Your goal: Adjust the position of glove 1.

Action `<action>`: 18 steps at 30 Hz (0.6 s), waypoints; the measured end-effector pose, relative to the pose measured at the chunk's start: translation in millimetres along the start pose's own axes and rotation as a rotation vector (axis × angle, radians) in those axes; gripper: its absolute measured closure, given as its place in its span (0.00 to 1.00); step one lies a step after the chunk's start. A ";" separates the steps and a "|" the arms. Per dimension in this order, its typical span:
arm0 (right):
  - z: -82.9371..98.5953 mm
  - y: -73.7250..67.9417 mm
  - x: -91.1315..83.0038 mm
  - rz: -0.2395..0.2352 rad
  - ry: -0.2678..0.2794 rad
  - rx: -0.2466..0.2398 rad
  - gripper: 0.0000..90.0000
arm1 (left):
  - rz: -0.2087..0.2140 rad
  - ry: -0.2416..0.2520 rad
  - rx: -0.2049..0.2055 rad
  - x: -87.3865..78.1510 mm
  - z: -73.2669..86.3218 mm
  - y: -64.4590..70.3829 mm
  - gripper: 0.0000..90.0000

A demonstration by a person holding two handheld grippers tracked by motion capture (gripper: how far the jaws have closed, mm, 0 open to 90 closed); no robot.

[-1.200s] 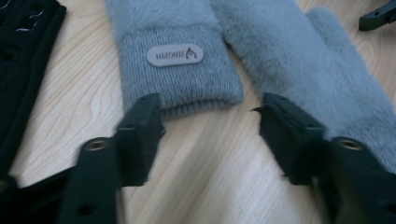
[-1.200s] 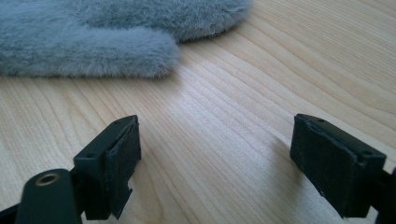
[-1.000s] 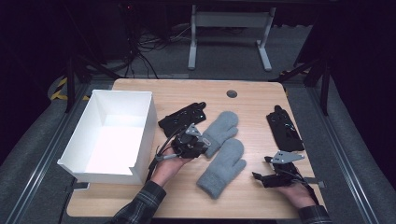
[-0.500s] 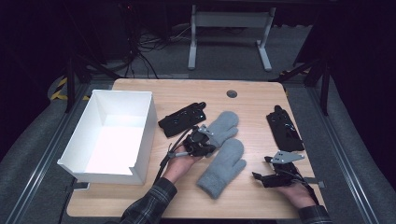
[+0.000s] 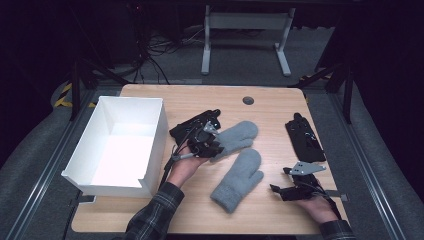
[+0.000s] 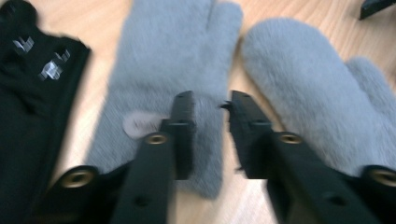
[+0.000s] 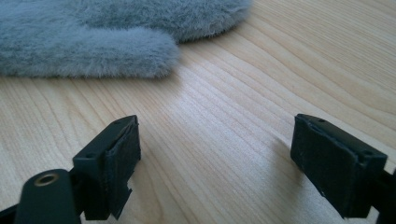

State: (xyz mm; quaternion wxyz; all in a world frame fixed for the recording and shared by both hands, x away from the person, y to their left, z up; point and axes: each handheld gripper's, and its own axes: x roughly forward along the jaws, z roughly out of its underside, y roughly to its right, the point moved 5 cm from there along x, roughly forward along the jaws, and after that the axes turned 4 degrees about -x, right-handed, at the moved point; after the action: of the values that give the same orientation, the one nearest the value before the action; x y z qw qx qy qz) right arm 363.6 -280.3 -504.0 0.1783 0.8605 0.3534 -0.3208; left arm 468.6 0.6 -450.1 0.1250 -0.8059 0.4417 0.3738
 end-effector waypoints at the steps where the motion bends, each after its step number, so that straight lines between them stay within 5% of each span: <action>1: 0.0 0.0 0.0 0.000 0.000 0.000 0.18 | -0.002 0.001 0.007 0.3 -3.1 -0.8 0.66; 8: 0.0 0.0 0.0 0.000 0.000 0.001 0.18 | -0.005 -0.017 0.059 12.7 -25.0 -10.6 0.41; 18: -0.6 0.0 0.7 -0.003 0.001 0.001 0.18 | 0.006 -0.048 0.083 46.0 -40.9 -21.4 0.36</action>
State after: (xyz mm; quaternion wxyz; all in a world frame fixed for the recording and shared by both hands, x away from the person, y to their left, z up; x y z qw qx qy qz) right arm 364.2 -279.6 -504.1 0.1773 0.8602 0.3549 -0.3206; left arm 521.1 -37.2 -457.4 0.1676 -0.7896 0.4560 0.3748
